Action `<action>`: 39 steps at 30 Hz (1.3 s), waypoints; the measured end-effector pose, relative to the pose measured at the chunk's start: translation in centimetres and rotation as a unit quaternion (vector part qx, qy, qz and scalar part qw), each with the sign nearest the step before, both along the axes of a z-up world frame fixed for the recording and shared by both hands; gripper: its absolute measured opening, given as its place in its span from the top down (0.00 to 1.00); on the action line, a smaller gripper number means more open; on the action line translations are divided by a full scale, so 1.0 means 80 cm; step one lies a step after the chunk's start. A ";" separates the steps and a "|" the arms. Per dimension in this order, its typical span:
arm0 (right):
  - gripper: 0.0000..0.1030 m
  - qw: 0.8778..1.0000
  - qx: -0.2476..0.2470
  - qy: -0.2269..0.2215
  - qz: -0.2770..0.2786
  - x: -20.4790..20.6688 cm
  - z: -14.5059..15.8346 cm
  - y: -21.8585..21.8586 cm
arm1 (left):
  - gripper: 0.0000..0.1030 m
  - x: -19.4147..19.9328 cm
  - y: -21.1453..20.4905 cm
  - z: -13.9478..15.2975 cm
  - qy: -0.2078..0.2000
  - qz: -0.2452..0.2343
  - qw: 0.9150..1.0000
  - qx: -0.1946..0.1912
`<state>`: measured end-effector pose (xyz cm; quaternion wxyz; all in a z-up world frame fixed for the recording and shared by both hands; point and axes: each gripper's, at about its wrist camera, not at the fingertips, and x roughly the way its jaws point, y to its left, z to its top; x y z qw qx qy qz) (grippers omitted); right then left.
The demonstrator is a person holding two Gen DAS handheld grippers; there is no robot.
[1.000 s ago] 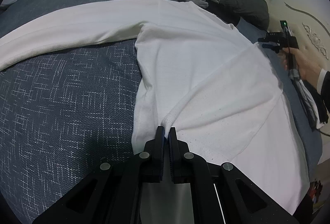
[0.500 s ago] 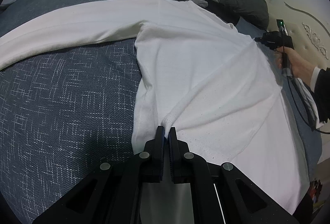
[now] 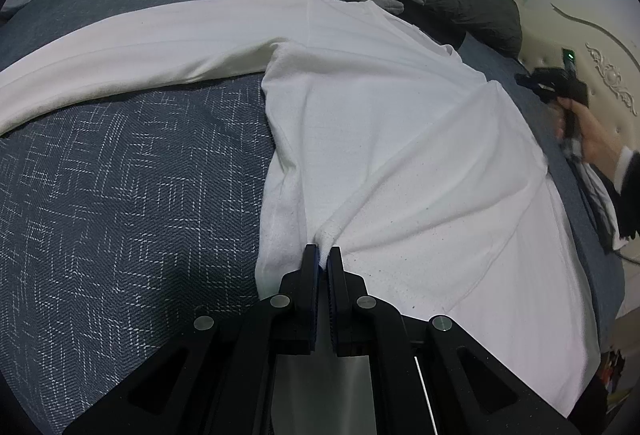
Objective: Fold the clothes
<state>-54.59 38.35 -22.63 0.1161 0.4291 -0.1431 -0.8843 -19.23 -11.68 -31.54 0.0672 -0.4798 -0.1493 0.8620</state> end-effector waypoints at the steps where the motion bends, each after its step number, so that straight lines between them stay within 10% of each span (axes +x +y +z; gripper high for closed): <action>1: 0.91 1.000 -0.005 -0.005 0.006 0.011 -0.002 0.007 | 0.96 0.000 0.000 0.000 0.000 0.000 1.000 0.001; 5: 0.68 0.998 -0.032 -0.037 0.027 0.069 -0.024 0.035 | 0.96 0.001 -0.002 0.000 -0.001 0.002 1.000 0.003; 15: 0.71 0.994 -0.074 -0.064 0.038 0.158 -0.064 0.060 | 0.96 -0.007 0.005 0.000 -0.001 0.007 1.000 -0.002; 19: 0.92 0.994 -0.079 -0.066 0.043 0.161 -0.073 0.052 | 0.96 -0.009 0.004 -0.001 -0.001 0.007 1.000 -0.001; 39: 0.91 0.962 -0.259 -0.037 -0.072 0.197 -0.076 0.102 | 0.96 -0.025 0.013 -0.003 -0.001 0.005 1.000 0.003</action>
